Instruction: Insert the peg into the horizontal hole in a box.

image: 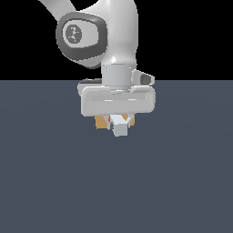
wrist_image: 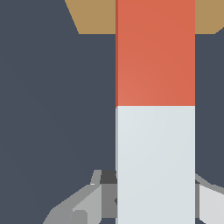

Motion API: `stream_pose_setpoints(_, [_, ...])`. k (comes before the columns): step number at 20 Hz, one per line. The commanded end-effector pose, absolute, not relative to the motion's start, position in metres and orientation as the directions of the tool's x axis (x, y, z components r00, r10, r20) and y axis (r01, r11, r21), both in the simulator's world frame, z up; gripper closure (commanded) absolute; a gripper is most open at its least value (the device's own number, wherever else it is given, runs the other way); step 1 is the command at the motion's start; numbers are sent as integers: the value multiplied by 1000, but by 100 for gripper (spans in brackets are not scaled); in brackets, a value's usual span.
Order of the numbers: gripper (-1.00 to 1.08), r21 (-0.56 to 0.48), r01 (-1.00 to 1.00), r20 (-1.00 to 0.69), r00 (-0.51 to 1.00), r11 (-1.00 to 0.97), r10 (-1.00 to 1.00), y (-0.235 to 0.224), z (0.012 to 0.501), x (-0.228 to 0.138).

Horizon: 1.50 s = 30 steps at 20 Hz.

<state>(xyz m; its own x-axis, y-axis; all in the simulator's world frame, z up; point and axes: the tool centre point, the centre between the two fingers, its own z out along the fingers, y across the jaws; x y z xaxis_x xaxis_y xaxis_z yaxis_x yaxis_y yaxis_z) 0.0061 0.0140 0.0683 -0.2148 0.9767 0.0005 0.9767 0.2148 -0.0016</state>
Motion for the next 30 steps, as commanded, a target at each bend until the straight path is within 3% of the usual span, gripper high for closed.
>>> stream_pose_setpoints(1, [108,0,978,0,-208,208,978,17,70,9])
stream_pose_setpoints(19, [108,-4,977,0,-212,212,977,17,67,6])
stream_pose_setpoints(30, [108,0,977,1,-213,213,977,83,70,-9])
